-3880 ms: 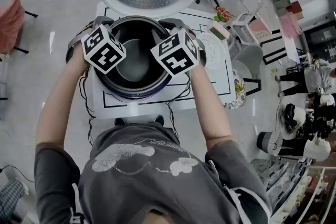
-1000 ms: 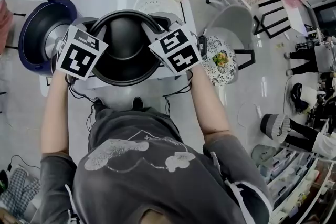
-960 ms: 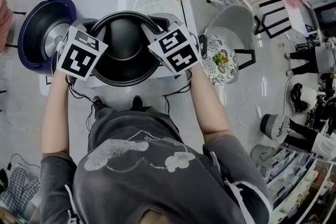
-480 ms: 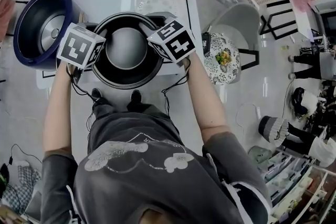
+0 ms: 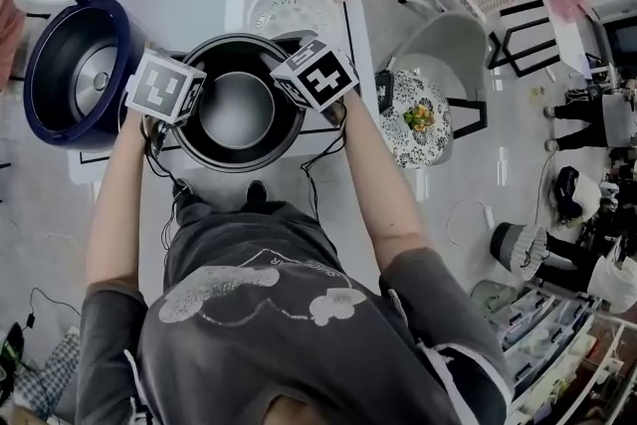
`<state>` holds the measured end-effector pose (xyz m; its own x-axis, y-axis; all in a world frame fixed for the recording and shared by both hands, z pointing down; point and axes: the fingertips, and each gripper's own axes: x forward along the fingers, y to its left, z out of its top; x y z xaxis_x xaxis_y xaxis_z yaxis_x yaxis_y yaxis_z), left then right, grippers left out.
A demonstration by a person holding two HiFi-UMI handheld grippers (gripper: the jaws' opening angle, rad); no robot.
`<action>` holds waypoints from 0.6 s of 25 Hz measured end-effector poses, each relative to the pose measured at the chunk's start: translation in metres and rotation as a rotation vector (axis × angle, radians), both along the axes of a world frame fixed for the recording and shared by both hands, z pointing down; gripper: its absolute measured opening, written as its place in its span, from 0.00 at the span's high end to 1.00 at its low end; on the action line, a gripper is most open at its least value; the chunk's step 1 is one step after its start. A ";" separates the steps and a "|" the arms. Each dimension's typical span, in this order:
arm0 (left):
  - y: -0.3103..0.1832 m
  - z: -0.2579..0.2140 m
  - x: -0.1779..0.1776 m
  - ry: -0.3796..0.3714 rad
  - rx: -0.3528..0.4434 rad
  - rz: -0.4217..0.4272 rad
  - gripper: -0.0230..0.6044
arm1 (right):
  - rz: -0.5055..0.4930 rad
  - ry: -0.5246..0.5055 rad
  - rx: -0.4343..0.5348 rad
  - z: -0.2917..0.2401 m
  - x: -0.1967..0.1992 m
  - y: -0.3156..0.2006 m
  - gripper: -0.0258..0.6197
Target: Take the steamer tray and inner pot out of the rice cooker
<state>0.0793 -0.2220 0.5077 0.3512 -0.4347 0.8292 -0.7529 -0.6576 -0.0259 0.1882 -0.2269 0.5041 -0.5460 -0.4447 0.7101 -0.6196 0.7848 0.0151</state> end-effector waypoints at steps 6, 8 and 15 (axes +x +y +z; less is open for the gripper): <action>-0.002 0.011 0.003 -0.016 -0.021 -0.017 0.85 | -0.024 0.048 -0.026 0.006 0.003 -0.001 0.82; -0.004 0.013 0.005 -0.025 -0.022 -0.017 0.85 | -0.026 0.035 -0.030 0.007 0.005 -0.003 0.82; -0.014 -0.017 0.013 -0.012 0.159 0.010 0.56 | -0.045 -0.037 0.051 -0.005 0.006 -0.003 0.63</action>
